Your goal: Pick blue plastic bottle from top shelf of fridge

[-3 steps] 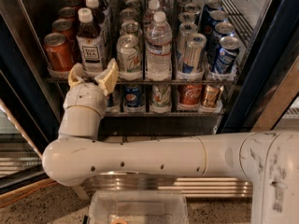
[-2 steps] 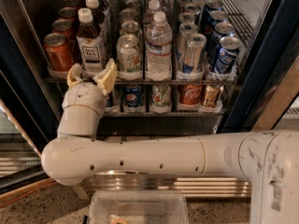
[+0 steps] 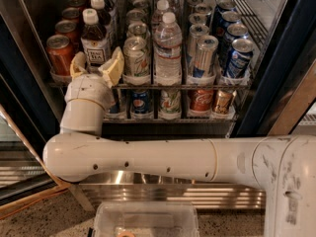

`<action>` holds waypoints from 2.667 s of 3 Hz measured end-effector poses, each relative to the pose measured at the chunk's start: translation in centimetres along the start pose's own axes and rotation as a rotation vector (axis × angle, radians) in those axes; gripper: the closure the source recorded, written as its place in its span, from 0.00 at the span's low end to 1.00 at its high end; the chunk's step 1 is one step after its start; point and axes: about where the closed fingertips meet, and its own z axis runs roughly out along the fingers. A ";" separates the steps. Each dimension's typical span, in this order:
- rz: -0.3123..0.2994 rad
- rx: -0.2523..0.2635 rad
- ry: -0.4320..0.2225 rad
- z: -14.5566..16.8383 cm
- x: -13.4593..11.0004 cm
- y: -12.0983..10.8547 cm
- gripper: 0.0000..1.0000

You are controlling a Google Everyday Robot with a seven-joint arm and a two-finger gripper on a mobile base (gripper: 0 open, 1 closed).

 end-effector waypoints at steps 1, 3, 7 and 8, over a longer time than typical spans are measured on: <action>0.005 0.009 -0.005 1.2 -0.4 -0.1 0.36; 0.005 0.001 0.073 2.7 2.4 0.8 0.40; 0.011 0.009 0.032 3.0 1.4 -0.1 1.00; 0.057 -0.021 -0.035 1.2 -1.5 -0.3 1.00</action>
Offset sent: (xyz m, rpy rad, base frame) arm 0.0328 -0.0016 -0.0101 0.0258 0.0638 -0.0231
